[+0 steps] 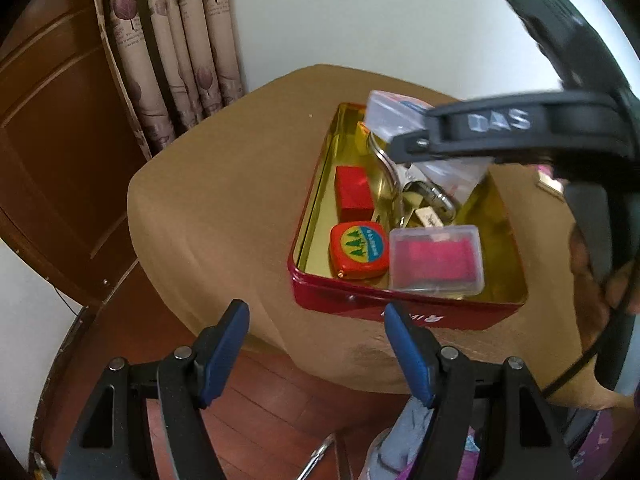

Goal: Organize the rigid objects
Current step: 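Lower the dental floss box into the gold tray and open the right tool, then move the right tool to the gold ribbed bar and grasp it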

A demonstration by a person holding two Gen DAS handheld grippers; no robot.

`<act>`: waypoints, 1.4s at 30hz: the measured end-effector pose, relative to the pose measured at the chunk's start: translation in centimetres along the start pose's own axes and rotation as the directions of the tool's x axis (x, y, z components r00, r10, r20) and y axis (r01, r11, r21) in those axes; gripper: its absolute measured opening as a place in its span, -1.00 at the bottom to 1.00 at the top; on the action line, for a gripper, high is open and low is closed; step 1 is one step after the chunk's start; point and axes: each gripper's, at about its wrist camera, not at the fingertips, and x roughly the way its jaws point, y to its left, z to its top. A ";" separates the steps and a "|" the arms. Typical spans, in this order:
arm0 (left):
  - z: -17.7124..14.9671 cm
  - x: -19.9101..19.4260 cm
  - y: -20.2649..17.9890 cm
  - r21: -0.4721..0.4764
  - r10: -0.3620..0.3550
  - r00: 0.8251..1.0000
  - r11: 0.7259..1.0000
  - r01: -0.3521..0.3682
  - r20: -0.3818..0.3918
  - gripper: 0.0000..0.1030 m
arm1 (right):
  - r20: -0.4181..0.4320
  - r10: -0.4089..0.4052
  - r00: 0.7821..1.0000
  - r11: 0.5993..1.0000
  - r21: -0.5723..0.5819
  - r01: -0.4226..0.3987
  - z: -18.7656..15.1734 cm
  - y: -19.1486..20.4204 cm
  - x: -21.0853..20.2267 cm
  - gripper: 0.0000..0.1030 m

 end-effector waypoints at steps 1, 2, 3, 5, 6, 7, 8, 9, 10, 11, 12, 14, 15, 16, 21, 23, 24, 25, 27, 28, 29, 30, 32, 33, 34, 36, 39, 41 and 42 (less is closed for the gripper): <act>0.1 0.3 0.1 0.001 0.003 1.000 1.000 -0.003 -0.006 0.40 | -0.004 0.001 1.000 1.000 0.000 -0.001 0.2 -0.1 0.2 0.12; 0.1 0.6 0.2 0.000 0.004 1.000 1.000 -0.004 -0.018 0.40 | -0.006 -0.007 1.000 1.000 -0.005 0.007 0.1 0.1 0.6 0.12; 0.1 0.9 0.2 -0.002 0.002 1.000 1.000 -0.002 -0.026 0.40 | -0.008 -0.012 1.000 1.000 -0.011 0.012 0.1 0.3 0.9 0.12; 0.0 1.3 0.3 -0.003 0.005 0.999 1.000 -0.005 -0.042 0.40 | -0.008 -0.025 1.000 1.000 -0.012 0.025 0.2 0.5 0.9 0.12; 0.1 1.5 0.3 0.000 0.009 0.999 1.000 -0.009 -0.049 0.40 | -0.005 -0.029 1.000 1.000 -0.010 0.029 0.1 0.4 1.0 0.13; 0.0 1.6 0.3 0.003 0.011 0.999 1.000 -0.011 -0.054 0.40 | -0.003 -0.024 1.000 1.000 -0.008 0.024 0.0 0.4 0.7 0.13; 0.0 1.7 0.2 0.005 0.013 0.998 1.000 -0.013 -0.055 0.40 | -0.003 -0.017 1.000 1.000 -0.003 0.017 0.1 0.3 0.7 0.13; 0.0 1.7 0.1 0.009 0.016 0.998 1.000 -0.015 -0.055 0.40 | 0.004 -0.022 1.000 1.000 0.004 0.022 0.0 0.3 0.6 0.14; 0.0 1.7 0.0 0.013 0.018 0.998 1.000 -0.017 -0.055 0.40 | 0.015 -0.029 0.999 1.000 0.013 0.029 0.1 0.1 0.4 0.16; 0.0 1.7 -0.1 0.018 0.019 0.998 1.000 -0.018 -0.054 0.40 | 0.032 -0.022 0.999 0.999 0.029 0.021 -0.3 -0.4 -0.5 0.17; -0.1 1.7 -0.2 0.021 0.020 0.998 1.000 -0.019 -0.053 0.40 | 0.045 -0.009 0.999 0.999 0.044 0.007 -0.2 -0.7 -0.9 0.17; -0.1 1.7 -0.3 0.029 0.028 0.998 0.999 -0.026 -0.051 0.40 | 0.092 0.035 0.995 0.995 0.087 -0.044 -0.6 -1.9 -2.6 0.17; 0.0 1.7 -0.5 0.035 0.030 0.998 0.999 -0.028 -0.051 0.40 | 0.115 0.045 0.992 0.993 0.100 -0.057 -0.8 -2.4 -3.5 0.16; 0.0 1.7 -0.6 0.037 0.033 0.998 0.999 -0.032 -0.051 0.40 | 0.143 0.048 0.989 0.991 0.114 -0.065 -1.3 -3.0 -4.6 0.16; -0.2 1.5 -1.0 0.048 0.046 0.998 0.998 -0.043 -0.049 0.40 | 0.244 -0.058 0.968 0.980 0.200 0.008 -6.4 -8.1 -9.8 0.31; -0.3 1.1 -1.1 0.044 0.041 0.998 0.998 -0.040 -0.036 0.40 | 0.247 -0.159 0.956 0.963 0.254 0.095 -9.5 -11.5 -11.2 0.31; -0.3 0.8 -1.1 0.042 0.041 0.999 0.998 -0.040 -0.025 0.40 | 0.229 -0.236 0.944 0.945 0.281 0.168 -11.4 -13.7 -11.7 0.31; -0.3 0.5 -1.2 0.041 0.040 0.999 0.998 -0.039 -0.014 0.40 | 0.206 -0.299 0.932 0.926 0.299 0.231 -12.9 -15.4 -12.0 0.31; -0.3 -0.5 -1.3 0.038 0.035 0.999 0.999 -0.036 0.020 0.40 | 0.157 -0.408 0.899 0.877 0.342 0.338 -16.5 -19.7 -13.1 0.31; -0.2 -1.1 -1.4 0.034 0.025 0.999 0.999 -0.026 0.037 0.40 | 0.139 -0.445 0.885 0.856 0.355 0.375 -17.8 -21.1 -13.5 0.31; -0.2 -1.8 -1.4 0.025 -0.002 0.998 1.000 0.001 0.059 0.40 | 0.104 -0.489 0.866 0.826 0.374 0.422 -19.6 -23.4 -14.2 0.31; -0.1 -2.3 -1.5 0.017 -0.018 0.997 1.000 0.016 0.075 0.40 | 0.083 -0.501 0.861 0.812 0.387 0.436 -20.6 -24.7 -14.5 0.31; 0.0 -3.1 -2.0 0.013 -0.029 0.995 1.000 0.028 0.095 0.40 | 0.048 -0.517 0.855 0.776 0.448 0.444 -23.2 -27.8 -15.7 0.31; 0.1 -3.4 -2.6 0.017 -0.035 0.994 0.999 0.034 0.102 0.40 | 0.044 -0.515 0.856 0.764 0.475 0.436 -24.0 -28.8 -16.0 0.33; 0.0 -3.6 -3.0 0.023 -0.041 0.994 0.999 0.038 0.104 0.40 | 0.042 -0.506 0.862 0.757 0.501 0.420 -24.7 -29.6 -16.4 0.39; 0.1 -3.8 -4.4 0.039 -0.060 0.994 0.998 0.057 0.093 0.40 | 0.059 -0.479 0.876 0.754 0.539 0.375 -25.7 -30.7 -16.9 0.41; 0.5 -3.8 -7.0 0.061 -0.126 0.990 0.991 0.123 0.058 0.40 | 0.101 -0.438 0.893 0.795 0.507 0.333 -24.9 -30.4 -17.0 0.47; 0.7 -3.7 -8.9 0.086 -0.160 0.987 0.984 0.157 0.031 0.40 | 0.148 -0.399 0.905 0.848 0.434 0.303 -23.8 -29.9 -16.9 0.46; 0.8 -3.7 -9.8 0.101 -0.167 0.986 0.981 0.164 0.024 0.40 | 0.174 -0.370 0.913 0.877 0.390 0.281 -23.0 -29.6 -16.9 0.46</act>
